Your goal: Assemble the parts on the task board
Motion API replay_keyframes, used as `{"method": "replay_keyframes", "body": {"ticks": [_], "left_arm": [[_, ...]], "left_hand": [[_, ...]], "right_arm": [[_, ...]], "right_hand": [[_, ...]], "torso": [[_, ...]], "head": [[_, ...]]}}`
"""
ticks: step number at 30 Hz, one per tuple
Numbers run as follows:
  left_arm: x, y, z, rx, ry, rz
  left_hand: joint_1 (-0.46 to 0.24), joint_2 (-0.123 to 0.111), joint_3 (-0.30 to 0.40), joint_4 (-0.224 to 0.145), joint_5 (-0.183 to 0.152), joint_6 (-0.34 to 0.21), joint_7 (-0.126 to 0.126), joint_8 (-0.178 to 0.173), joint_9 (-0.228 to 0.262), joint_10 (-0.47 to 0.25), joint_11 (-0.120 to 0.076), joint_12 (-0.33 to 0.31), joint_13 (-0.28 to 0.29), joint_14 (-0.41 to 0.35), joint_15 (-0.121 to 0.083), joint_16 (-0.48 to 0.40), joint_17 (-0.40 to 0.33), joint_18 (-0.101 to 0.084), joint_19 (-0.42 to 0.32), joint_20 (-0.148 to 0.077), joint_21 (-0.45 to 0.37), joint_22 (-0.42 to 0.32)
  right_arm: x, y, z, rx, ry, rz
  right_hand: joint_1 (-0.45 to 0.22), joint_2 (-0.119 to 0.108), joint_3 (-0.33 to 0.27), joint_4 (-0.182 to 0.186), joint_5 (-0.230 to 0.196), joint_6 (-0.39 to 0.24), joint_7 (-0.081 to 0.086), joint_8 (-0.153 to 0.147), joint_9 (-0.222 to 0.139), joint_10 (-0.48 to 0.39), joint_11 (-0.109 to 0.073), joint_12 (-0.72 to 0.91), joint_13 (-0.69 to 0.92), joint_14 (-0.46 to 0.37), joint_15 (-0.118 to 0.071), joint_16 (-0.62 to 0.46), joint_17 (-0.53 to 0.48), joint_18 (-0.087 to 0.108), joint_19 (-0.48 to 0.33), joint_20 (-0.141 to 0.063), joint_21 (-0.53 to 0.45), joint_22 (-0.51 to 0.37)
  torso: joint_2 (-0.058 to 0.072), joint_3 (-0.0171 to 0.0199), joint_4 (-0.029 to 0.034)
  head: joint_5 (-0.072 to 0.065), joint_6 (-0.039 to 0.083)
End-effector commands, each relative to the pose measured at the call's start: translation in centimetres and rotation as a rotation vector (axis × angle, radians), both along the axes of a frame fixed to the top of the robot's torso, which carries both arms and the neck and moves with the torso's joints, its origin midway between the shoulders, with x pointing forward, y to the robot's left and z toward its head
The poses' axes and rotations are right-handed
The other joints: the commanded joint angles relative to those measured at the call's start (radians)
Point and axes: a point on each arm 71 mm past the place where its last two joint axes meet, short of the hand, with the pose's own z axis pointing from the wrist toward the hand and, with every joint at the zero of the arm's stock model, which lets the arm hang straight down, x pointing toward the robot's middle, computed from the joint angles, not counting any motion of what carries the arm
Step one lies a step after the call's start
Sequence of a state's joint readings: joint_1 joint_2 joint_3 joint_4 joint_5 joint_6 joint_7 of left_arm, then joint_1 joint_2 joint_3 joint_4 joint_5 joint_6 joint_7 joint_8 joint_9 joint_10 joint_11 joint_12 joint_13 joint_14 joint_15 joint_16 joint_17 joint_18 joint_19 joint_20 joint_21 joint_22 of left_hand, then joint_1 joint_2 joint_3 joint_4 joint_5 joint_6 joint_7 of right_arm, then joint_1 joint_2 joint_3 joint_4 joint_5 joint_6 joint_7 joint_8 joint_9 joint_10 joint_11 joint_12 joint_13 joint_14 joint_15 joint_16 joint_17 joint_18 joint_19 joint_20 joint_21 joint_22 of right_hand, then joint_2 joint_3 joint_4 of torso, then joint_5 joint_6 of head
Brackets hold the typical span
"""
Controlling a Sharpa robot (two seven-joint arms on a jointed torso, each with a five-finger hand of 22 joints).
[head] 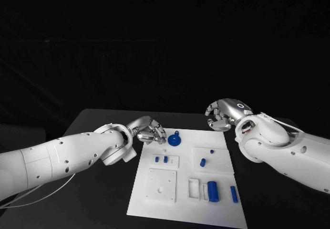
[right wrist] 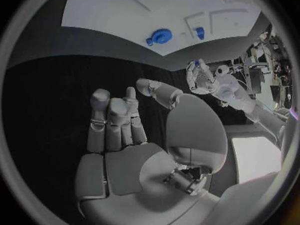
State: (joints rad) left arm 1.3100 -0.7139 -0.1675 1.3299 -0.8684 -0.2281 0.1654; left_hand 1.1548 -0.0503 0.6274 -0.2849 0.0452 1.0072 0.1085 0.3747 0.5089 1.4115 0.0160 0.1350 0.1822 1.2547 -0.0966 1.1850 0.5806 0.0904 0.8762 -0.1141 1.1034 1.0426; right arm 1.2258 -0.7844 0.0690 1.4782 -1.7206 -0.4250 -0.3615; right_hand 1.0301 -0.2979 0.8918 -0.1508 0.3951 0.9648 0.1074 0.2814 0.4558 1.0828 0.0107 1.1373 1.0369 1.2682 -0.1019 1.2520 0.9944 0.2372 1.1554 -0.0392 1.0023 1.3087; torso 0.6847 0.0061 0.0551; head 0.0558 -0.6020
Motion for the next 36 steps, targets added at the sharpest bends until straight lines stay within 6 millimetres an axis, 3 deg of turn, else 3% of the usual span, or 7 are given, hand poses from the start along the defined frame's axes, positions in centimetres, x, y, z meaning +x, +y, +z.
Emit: {"method": "replay_keyframes", "body": {"ticks": [1, 11, 16, 36], "left_arm": [[-0.5, -0.9, 0.0, 0.191, -0.141, -0.156], [-0.1, -1.2, -0.1, 0.351, -0.242, -0.188], [-0.2, -1.5, -0.2, 0.417, -0.273, -0.212], [0.6, -2.5, -0.5, 0.407, -0.321, -0.202]], "left_hand": [[0.014, 0.002, 0.003, -0.005, 0.005, 0.020, -0.010, -0.005, 0.002, -0.007, -0.001, -0.007, 0.002, 0.003, -0.001, 0.005, 0.002, 0.006, 0.009, -0.065, 0.004, 0.001], [0.019, -0.003, 0.005, -0.004, 0.005, 0.022, -0.011, -0.006, 0.002, -0.006, -0.001, -0.008, 0.004, 0.002, -0.001, 0.008, 0.005, 0.005, 0.010, -0.067, 0.006, 0.003], [0.022, -0.005, 0.007, -0.004, 0.005, 0.023, -0.011, -0.006, 0.002, -0.006, -0.002, -0.009, 0.005, 0.001, -0.001, 0.009, 0.006, 0.005, 0.010, -0.067, 0.007, 0.004], [0.023, -0.007, 0.008, -0.002, 0.005, 0.023, -0.010, -0.008, 0.001, -0.007, -0.001, -0.011, 0.007, -0.002, 0.000, 0.010, 0.007, 0.004, 0.009, -0.068, 0.007, 0.005]], "right_arm": [[0.0, -0.2, 0.1, 0.012, -0.006, 0.002], [-0.3, -0.6, 0.2, 0.017, 0.002, 0.001], [-0.3, -0.8, 0.2, 0.031, 0.017, -0.006], [-0.3, -0.5, 0.1, 0.030, 0.025, 0.002]], "right_hand": [[0.008, 0.000, 0.002, -0.003, 0.007, -0.013, 0.014, 0.002, -0.001, -0.008, -0.002, -0.004, -0.001, -0.006, 0.002, -0.005, 0.001, 0.025, -0.004, -0.002, -0.005, 0.006], [0.008, 0.000, 0.003, -0.005, 0.008, -0.008, 0.012, 0.006, 0.000, -0.008, -0.003, -0.004, -0.002, -0.006, 0.001, -0.005, 0.002, 0.025, -0.005, -0.002, -0.006, 0.007], [0.008, 0.000, 0.003, -0.005, 0.008, -0.007, 0.012, 0.006, 0.000, -0.008, -0.004, -0.004, -0.002, -0.006, 0.001, -0.005, 0.002, 0.025, -0.005, -0.002, -0.006, 0.007], [0.008, 0.001, 0.006, -0.004, 0.009, -0.003, 0.011, 0.009, 0.001, -0.008, -0.005, -0.004, -0.003, -0.007, 0.000, -0.006, 0.003, 0.025, -0.005, -0.001, -0.006, 0.007]], "torso": [[0.001, 0.0000, 0.0013], [0.001, 0.0001, -0.0006], [0.000, -0.0005, 0.0014], [0.001, -0.0013, 0.0010]], "head": [[0.001, 0.001], [0.000, -0.003], [-0.004, -0.006], [-0.009, -0.008]]}}
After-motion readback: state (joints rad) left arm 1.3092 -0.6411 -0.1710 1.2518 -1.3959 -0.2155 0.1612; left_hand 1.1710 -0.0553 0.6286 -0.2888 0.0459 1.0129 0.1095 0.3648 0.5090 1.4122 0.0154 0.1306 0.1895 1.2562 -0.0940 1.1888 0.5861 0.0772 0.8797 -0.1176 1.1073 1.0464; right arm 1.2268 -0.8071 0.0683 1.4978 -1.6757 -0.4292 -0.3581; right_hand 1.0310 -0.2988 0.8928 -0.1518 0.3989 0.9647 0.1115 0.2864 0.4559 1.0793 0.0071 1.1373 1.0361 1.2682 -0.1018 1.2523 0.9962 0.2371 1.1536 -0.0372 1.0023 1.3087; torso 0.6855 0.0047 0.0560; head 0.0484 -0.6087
